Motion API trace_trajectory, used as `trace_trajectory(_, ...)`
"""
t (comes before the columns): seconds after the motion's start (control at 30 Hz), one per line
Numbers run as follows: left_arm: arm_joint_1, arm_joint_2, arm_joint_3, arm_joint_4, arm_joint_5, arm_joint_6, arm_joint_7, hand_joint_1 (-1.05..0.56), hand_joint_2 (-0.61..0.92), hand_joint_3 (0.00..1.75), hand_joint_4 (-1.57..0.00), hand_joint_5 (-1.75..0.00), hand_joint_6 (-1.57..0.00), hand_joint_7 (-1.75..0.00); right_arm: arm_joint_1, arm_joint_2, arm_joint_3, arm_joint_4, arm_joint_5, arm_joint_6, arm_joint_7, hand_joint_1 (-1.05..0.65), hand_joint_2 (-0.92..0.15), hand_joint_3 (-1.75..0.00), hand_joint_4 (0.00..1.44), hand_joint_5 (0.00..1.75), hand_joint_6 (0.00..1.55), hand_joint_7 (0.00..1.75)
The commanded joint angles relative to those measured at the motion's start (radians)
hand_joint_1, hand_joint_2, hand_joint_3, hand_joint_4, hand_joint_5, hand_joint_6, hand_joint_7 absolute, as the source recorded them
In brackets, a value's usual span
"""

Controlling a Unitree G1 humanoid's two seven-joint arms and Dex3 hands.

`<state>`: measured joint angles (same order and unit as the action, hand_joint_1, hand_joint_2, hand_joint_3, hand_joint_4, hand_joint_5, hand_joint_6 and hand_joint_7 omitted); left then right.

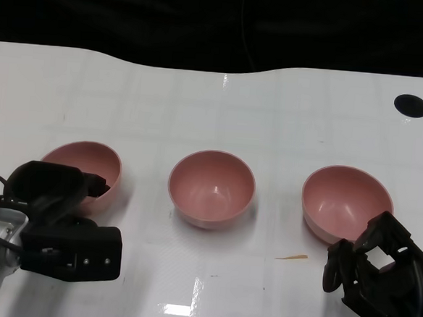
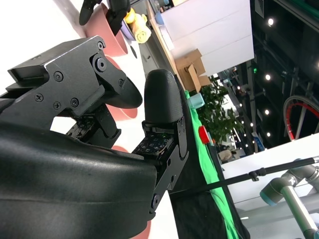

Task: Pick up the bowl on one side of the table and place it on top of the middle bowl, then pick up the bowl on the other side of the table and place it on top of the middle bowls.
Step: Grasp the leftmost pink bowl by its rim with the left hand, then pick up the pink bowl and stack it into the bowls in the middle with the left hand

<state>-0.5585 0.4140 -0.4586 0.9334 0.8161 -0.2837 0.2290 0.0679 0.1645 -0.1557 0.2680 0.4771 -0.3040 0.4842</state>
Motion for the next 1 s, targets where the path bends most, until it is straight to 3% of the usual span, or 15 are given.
trace_trajectory(0.03, -0.008, -0.006, -0.026, 0.073, 0.002, -0.001, 0.027, -0.3, 0.92, 0.3, -0.87, -0.05, -0.88, -0.03, 0.006, -0.004, -0.007, -0.004, 0.006, -0.012, 0.004, -0.03, -0.53, -1.22, 0.97, 1.75, 0.72, 1.64)
trace_trajectory(0.2, -0.014, -0.027, -0.012, 0.141, -0.049, -0.024, 0.059, -0.19, 0.92, 0.34, -0.93, -0.05, -0.93, -0.05, 0.008, -0.003, -0.007, -0.004, 0.006, -0.016, 0.006, -0.03, -0.53, -1.23, 0.97, 1.75, 0.72, 1.65)
trace_trajectory(0.27, -0.006, -0.031, 0.006, 0.143, -0.083, -0.047, 0.078, -0.12, 0.92, 0.27, -1.07, -0.11, -1.04, -0.09, 0.01, -0.004, -0.006, -0.008, 0.003, -0.016, 0.004, -0.03, -0.53, -1.24, 0.97, 1.75, 0.72, 1.65)
trace_trajectory(0.3, -0.003, -0.032, 0.011, 0.141, -0.095, -0.054, 0.09, -0.11, 0.92, 0.25, -1.04, -0.37, -1.1, -0.12, 0.011, -0.004, -0.006, -0.009, 0.003, -0.017, 0.005, -0.03, -0.53, -1.24, 0.97, 1.75, 0.72, 1.65)
trace_trajectory(0.33, 0.0, -0.032, 0.014, 0.135, -0.102, -0.053, 0.098, -0.09, 0.92, 0.23, -0.9, -0.82, -1.14, -0.19, 0.012, -0.004, -0.005, -0.011, 0.002, -0.015, 0.002, -0.04, -0.53, -1.24, 0.97, 1.75, 0.72, 1.65)
trace_trajectory(0.37, 0.007, -0.031, 0.019, 0.118, -0.109, -0.054, 0.111, -0.08, 0.92, 0.21, -0.74, -1.34, -0.93, -0.75, 0.012, -0.005, -0.006, -0.012, 0.008, -0.01, 0.007, -0.04, -0.53, -1.24, 0.97, 1.75, 0.72, 1.65)
trace_trajectory(0.4, 0.013, -0.027, 0.022, 0.1, -0.115, -0.055, 0.12, -0.06, 0.92, 0.22, -0.69, -1.54, -0.71, -1.23, 0.011, -0.005, -0.007, -0.01, 0.014, -0.007, 0.012, -0.03, -0.54, -1.24, 0.97, 1.75, 0.71, 1.65)
trace_trajectory(0.43, 0.018, -0.025, 0.024, 0.087, -0.119, -0.055, 0.126, -0.04, 0.92, 0.22, -0.67, -1.66, -0.56, -1.54, 0.01, -0.005, -0.008, -0.009, 0.018, -0.005, 0.016, -0.03, -0.54, -1.25, 0.97, 1.75, 0.71, 1.65)
trace_trajectory(0.5, 0.035, -0.003, 0.038, 0.018, -0.138, -0.06, 0.101, -0.03, 0.92, 0.26, -0.66, -1.72, -0.49, -1.69, 0.01, -0.007, -0.009, -0.008, 0.011, -0.004, 0.007, -0.03, -0.53, -1.24, 0.97, 1.75, 0.71, 1.64)
trace_trajectory(0.57, 0.05, 0.019, 0.053, -0.054, -0.157, -0.063, 0.065, 0.0, 0.92, 0.26, -0.64, -1.74, -0.47, -1.73, 0.011, -0.009, -0.008, -0.013, 0.003, 0.001, -0.004, -0.03, -0.54, -1.23, 0.97, 1.75, 0.72, 1.64)
trace_trajectory(0.73, 0.085, 0.077, 0.096, -0.268, -0.192, -0.026, -0.065, 0.03, 0.89, 0.24, -0.65, -1.75, -0.5, -1.74, 0.008, -0.014, -0.009, -0.011, 0.013, 0.006, 0.007, -0.02, -0.54, -1.24, 0.97, 1.75, 0.72, 1.64)
trace_trajectory(0.9, 0.114, 0.114, 0.131, -0.448, -0.2, 0.02, -0.164, 0.04, 0.88, 0.17, -0.64, -1.75, -0.54, -1.62, 0.009, -0.014, -0.008, -0.013, 0.008, 0.005, 0.003, -0.02, -0.55, -1.25, 0.97, 1.75, 0.71, 1.64)
trace_trajectory(1.0, 0.118, 0.14, 0.153, -0.56, -0.209, 0.015, -0.22, 0.07, 0.9, 0.17, -0.64, -1.75, -0.52, -1.68, 0.008, -0.011, -0.01, -0.009, 0.005, -0.001, -0.001, -0.03, -0.55, -1.23, 0.97, 1.75, 0.72, 1.63)
